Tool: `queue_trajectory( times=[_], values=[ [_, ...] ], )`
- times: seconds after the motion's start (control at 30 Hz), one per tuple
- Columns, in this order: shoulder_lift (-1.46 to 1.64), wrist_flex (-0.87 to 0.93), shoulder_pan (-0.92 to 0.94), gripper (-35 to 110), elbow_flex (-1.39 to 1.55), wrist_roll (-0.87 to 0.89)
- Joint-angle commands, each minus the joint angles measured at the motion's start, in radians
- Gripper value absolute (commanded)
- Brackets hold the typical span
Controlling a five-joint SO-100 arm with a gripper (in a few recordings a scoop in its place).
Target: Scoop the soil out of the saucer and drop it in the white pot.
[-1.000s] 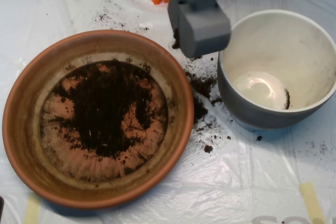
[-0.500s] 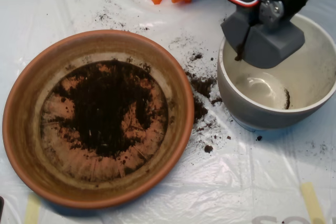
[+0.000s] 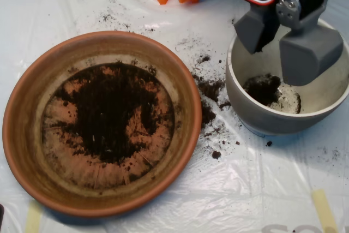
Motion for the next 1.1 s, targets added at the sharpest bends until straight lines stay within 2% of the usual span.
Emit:
queue_trajectory(
  times=[0.0,0.2,0.5,0.7,0.83,1.07],
  values=[
    [0.075,0.008,-0.017,25,-0.048,-0.017],
    [0.095,0.02,-0.066,35,0.005,-0.029],
    [0.144,-0.003,-0.037,35,0.054,-0.015],
    [0.196,0.003,-0.006,36,-0.015,0.014],
    [0.193,0.026,0.063,36,-0.097,0.04],
    [0.224,0.009,0.311,36,-0.149,0.12]
  ],
)
